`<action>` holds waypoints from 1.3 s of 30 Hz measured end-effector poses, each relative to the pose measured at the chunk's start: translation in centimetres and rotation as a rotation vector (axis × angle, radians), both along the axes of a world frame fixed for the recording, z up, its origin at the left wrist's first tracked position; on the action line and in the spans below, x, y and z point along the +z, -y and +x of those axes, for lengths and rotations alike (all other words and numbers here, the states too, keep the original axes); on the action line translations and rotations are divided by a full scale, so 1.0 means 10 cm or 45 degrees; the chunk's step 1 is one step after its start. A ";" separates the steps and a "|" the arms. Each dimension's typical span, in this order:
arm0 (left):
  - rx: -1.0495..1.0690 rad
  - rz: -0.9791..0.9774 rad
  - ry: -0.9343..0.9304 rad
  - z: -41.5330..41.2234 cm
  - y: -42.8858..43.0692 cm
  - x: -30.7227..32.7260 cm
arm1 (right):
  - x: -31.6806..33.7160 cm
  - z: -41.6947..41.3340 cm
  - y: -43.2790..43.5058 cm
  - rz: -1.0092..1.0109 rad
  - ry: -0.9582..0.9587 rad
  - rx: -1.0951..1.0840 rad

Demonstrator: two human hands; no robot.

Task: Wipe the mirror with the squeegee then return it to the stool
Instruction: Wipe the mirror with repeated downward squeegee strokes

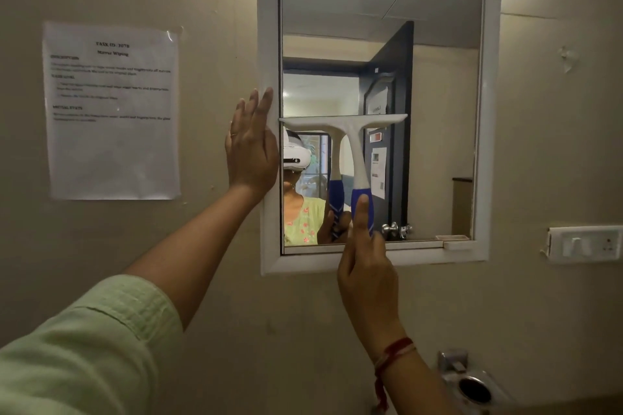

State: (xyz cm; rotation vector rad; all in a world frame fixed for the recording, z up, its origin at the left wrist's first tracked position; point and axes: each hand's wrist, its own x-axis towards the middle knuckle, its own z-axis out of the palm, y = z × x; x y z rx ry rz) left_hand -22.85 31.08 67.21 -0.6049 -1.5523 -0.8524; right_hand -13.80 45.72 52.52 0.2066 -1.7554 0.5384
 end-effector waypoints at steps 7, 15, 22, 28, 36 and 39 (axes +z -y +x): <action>-0.016 -0.019 -0.011 -0.04 0.00 0.00 | -0.42 0.07 0.05 -0.025 0.079 0.037; -0.008 -0.015 -0.021 -0.04 0.00 -0.01 | -0.71 0.21 0.03 -0.025 0.156 0.064; 0.007 -0.012 -0.024 -0.05 -0.01 0.00 | -0.94 0.30 0.04 -0.045 0.215 0.060; 0.046 0.003 -0.020 -0.07 -0.01 -0.01 | -1.03 0.38 0.05 -0.063 0.248 0.009; 0.051 0.009 -0.030 -0.06 -0.01 -0.01 | -1.35 0.54 0.07 -0.068 0.331 0.015; 0.056 0.014 -0.034 -0.07 -0.01 -0.01 | -1.38 0.60 0.09 -0.075 0.373 0.007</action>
